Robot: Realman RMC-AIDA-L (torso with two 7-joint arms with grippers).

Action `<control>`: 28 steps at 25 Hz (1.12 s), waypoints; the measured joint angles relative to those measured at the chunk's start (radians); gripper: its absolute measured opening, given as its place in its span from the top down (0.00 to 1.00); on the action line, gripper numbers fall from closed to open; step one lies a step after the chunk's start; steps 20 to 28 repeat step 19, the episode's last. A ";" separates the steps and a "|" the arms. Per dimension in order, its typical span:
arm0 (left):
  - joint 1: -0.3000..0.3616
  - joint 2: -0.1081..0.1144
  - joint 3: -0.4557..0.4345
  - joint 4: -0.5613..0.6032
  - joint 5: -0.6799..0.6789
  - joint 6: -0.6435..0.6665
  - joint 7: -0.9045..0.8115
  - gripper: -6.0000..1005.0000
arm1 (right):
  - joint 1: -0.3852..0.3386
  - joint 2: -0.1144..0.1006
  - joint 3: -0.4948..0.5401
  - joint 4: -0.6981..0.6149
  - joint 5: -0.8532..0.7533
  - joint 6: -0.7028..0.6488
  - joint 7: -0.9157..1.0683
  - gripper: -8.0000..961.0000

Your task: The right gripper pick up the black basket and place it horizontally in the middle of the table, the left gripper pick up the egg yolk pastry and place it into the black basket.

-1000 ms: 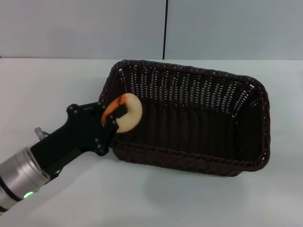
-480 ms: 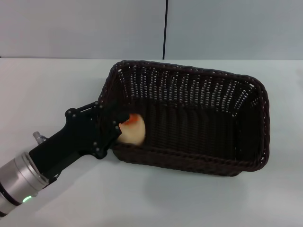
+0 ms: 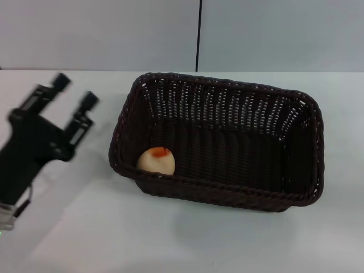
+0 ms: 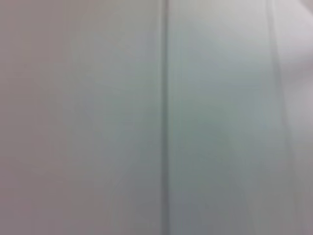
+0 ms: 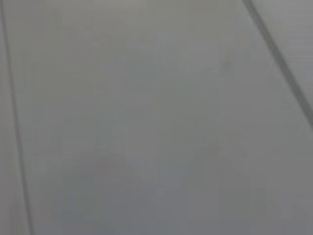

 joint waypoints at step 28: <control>0.101 0.002 -0.258 -0.033 0.001 0.028 0.037 0.44 | -0.064 0.000 0.207 0.044 0.001 -0.069 -0.001 0.63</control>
